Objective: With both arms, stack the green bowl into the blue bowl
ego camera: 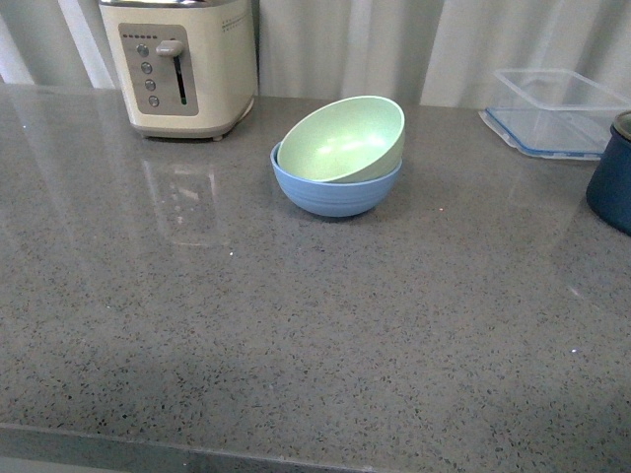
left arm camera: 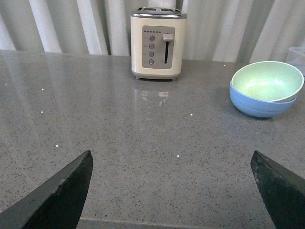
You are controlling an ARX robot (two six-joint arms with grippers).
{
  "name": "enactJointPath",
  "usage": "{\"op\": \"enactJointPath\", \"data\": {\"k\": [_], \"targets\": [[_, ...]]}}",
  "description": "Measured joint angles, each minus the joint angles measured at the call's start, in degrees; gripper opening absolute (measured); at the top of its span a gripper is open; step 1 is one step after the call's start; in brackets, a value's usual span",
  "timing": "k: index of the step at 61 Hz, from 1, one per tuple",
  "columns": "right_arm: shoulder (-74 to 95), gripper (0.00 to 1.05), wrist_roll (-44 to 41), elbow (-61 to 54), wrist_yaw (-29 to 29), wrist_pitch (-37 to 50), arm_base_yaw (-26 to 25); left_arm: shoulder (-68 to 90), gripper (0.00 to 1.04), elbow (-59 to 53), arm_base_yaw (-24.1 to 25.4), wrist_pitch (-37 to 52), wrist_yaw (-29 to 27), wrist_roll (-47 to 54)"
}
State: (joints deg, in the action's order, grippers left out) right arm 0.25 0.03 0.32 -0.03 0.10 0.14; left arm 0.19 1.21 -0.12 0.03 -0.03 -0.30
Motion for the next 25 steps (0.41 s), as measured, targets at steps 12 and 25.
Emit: {"op": "enactJointPath", "data": {"k": [12,25], "targets": [[0.0,0.95,0.0,0.0,0.0,0.0,0.0,0.0,0.98,0.0,0.0,0.0,0.0,0.0],[0.0,0.95,0.0,0.0,0.0,0.0,0.0,0.0,0.98,0.0,0.0,0.0,0.0,0.0]]}}
